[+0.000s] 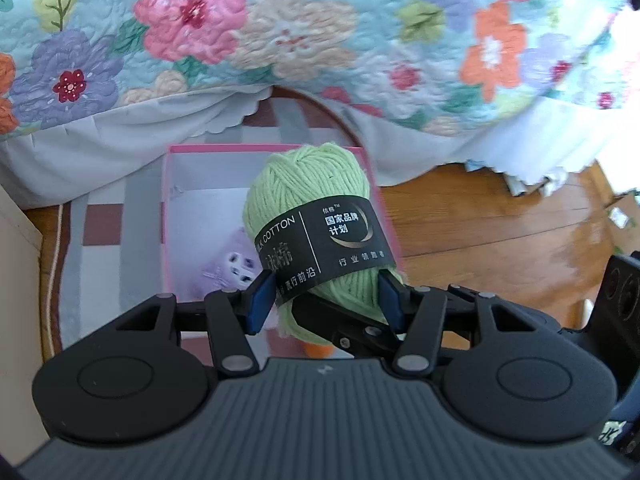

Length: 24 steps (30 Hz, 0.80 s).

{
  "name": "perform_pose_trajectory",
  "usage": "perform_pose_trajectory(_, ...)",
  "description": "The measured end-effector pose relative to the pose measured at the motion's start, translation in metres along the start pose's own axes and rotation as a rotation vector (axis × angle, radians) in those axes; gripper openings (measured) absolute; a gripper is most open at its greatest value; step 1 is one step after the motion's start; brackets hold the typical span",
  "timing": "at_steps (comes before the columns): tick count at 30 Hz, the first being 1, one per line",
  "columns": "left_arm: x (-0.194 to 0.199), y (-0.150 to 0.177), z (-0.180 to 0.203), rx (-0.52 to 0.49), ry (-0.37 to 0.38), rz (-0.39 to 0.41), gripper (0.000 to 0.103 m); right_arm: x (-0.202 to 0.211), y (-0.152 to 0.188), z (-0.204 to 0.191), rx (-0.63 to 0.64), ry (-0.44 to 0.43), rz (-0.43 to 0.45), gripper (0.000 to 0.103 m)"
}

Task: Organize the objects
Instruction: 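Lift the yarn skein with the left tool and lower it into the pink box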

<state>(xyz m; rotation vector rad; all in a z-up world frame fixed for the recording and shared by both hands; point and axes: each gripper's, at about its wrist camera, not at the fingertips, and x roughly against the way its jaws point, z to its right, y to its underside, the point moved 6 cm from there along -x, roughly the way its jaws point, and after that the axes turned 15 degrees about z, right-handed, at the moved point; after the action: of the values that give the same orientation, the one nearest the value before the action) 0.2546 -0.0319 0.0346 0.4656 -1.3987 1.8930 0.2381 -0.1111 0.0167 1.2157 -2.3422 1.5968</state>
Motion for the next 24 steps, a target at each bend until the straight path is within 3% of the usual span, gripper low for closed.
perform_pose_trajectory(12,-0.123,0.007,-0.073,-0.025,-0.103,-0.138,0.053,-0.129,0.040,0.051,-0.058,0.014,-0.128,0.057)
perform_pose_trajectory(24,-0.160,0.008,-0.083,-0.105,-0.184,-0.129,0.051,-0.176,0.055,0.070,-0.116,0.006,-0.153,0.057)
